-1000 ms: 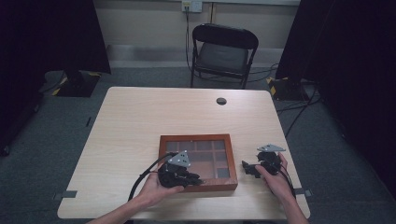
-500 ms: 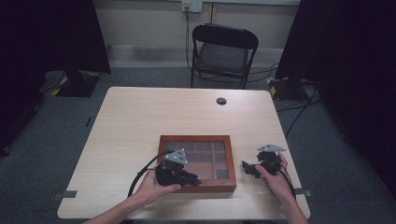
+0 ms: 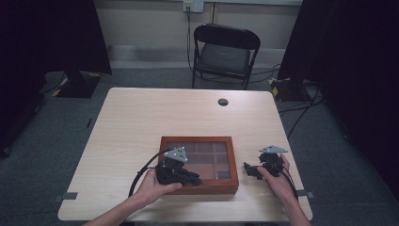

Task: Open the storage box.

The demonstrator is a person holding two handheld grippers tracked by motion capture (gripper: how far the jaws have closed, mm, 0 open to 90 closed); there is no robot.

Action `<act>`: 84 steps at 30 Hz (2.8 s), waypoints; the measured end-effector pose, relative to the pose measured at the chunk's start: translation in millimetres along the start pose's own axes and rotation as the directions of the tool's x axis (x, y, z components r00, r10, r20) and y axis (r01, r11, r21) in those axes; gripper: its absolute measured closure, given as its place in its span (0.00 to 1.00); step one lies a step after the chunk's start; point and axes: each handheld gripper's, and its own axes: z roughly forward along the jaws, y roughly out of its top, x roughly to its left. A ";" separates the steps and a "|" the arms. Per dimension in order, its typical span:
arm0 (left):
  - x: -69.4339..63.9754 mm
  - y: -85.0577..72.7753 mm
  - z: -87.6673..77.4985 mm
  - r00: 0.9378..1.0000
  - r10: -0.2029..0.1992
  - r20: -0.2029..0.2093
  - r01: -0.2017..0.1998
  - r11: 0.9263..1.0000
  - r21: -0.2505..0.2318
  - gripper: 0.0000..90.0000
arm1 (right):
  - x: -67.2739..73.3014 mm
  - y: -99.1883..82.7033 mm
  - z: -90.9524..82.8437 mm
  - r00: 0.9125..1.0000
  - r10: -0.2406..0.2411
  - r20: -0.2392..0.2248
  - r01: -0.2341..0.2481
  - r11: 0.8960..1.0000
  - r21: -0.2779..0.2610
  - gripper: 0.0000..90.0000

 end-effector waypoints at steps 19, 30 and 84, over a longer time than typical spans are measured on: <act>0.7 11.1 -5.7 1.000 -0.022 0.009 0.022 1.000 0.022 0.90 | 0.0 0.0 0.0 1.000 0.000 0.000 0.000 1.000 0.000 0.00; -1.2 17.9 -9.2 0.999 -0.035 -0.001 0.035 0.999 0.013 0.90 | 0.0 0.0 0.0 1.000 0.000 0.000 0.000 1.000 0.000 0.00; 7.4 62.3 -35.7 0.998 -0.059 0.016 0.058 0.998 0.028 0.90 | -0.2 0.2 0.2 1.000 -0.002 -0.001 0.002 1.000 -0.002 0.00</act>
